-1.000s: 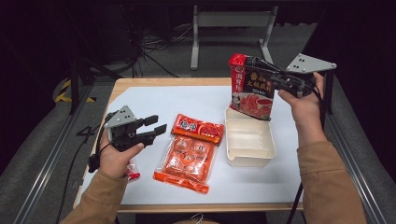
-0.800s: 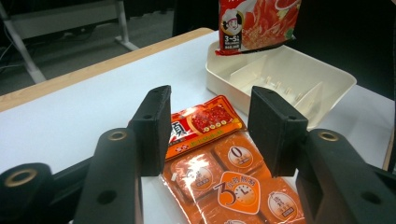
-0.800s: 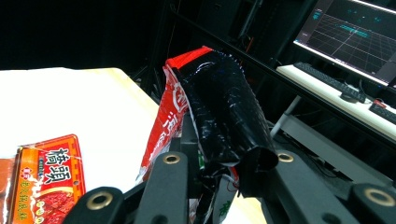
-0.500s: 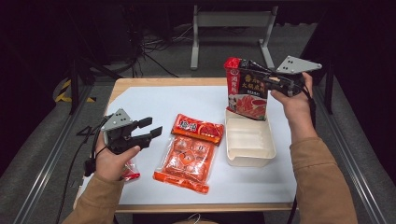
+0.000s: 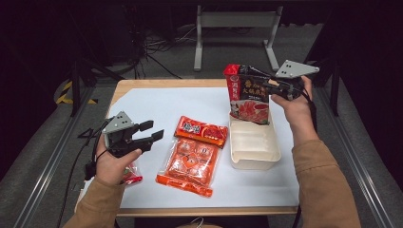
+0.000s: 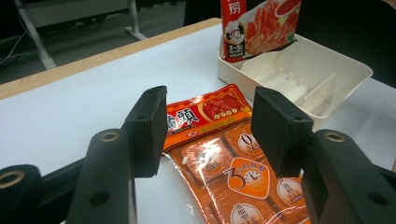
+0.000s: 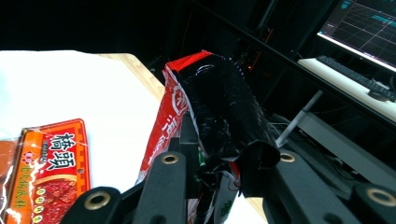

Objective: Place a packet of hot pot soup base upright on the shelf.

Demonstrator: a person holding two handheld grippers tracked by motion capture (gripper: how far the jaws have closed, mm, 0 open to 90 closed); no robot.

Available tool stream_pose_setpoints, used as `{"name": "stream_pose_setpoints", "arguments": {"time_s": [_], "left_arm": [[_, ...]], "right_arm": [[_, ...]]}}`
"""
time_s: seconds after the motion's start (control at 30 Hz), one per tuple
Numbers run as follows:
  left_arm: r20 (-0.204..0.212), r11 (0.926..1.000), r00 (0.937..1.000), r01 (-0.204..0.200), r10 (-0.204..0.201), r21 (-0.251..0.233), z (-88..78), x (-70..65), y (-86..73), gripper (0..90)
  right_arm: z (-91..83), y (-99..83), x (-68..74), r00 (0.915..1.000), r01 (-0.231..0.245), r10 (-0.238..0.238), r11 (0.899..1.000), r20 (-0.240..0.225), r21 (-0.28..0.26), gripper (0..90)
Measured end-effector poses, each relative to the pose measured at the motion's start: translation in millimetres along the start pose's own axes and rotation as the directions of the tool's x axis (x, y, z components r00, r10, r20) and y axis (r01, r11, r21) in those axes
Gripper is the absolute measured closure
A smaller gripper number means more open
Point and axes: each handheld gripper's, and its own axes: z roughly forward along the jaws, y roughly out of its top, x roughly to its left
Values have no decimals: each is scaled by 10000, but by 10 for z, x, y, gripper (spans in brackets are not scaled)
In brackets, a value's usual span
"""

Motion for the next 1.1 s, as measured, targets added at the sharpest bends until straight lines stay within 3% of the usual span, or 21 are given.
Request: {"name": "stream_pose_setpoints", "arguments": {"time_s": [0.3, 0.53, 0.8, 0.87, 0.97, 1.1], "left_arm": [[59, 10000, 10000, -11, 10, 46, 30, 2, 10, 466], [151, 9999, 9999, 36, -37, 109, 55, -6, 19, 464], [177, 9999, 9998, -2, 0, 137, 76, 5, 22, 459], [169, 9999, 9998, -53, 51, 156, 80, 8, 23, 458], [190, 9999, 9998, 11, -14, 166, 85, 1, 22, 456], [170, 9998, 9998, -63, 59, 186, 94, 11, 23, 456]], "right_arm": [[-6, -46, 57, 9990, 21, -21, 10000, -444, -18, 726], [6, -92, 147, 9971, 325, -286, 9980, -706, 547, 712], [-40, -139, 148, 9974, -8, 43, 9988, -720, 487, 703], [-41, -158, 152, 9972, -50, 102, 9976, -747, 687, 699], [-9, -248, 173, 9984, 168, -79, 9870, -559, 1598, 706], [-53, -315, 144, 9985, -221, 289, 9900, -469, 1392, 710]]}}
